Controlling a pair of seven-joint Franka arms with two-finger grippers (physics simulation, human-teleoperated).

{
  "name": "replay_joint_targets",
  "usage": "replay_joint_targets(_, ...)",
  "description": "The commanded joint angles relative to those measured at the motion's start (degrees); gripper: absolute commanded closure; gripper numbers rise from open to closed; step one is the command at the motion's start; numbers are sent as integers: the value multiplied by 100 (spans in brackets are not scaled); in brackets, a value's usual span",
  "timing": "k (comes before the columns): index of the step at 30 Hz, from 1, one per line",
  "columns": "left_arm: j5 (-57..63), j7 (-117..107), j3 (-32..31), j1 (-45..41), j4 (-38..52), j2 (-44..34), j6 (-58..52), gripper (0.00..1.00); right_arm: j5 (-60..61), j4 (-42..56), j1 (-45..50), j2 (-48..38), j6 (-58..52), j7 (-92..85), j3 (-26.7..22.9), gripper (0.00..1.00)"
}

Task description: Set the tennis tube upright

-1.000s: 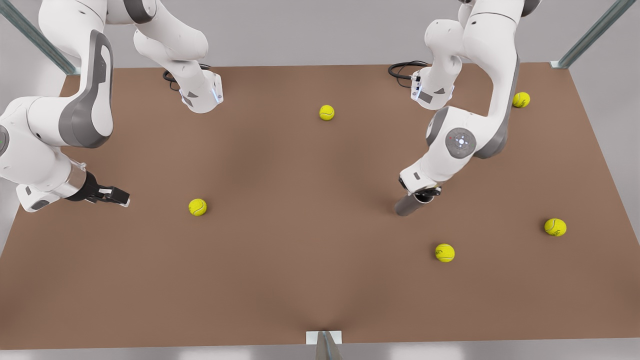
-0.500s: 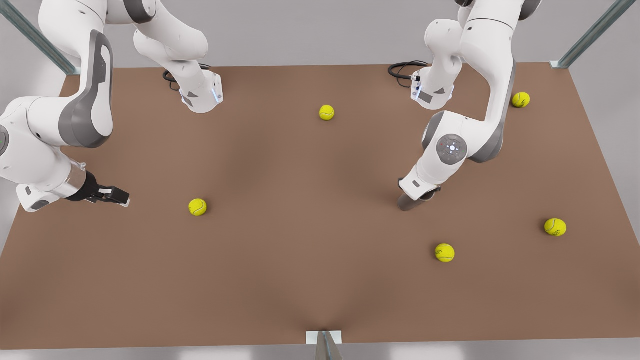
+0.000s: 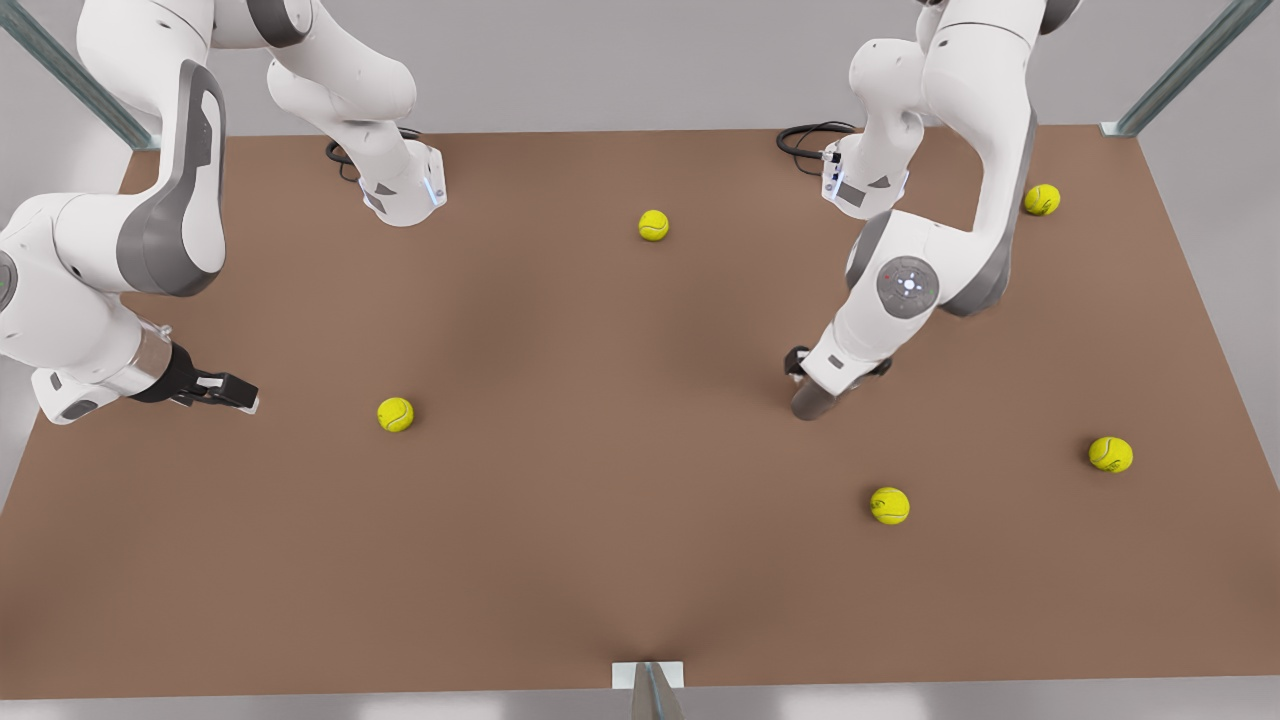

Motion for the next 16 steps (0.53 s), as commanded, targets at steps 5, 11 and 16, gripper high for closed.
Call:
replay_joint_targets(5,22,-66,-55,-18,1363,-378,-2461,0,4,-3,0,-6,-2,-8,0,0)
replay_joint_targets(11,-243,2635,1159,263,-17,-2162,-1995,0,4,6,0,-6,-2,-8,0,0)
replay_joint_targets(16,-163,2573,1150,263,-8,-2162,-2013,0,12,6,-9,-6,-2,-17,0,0)
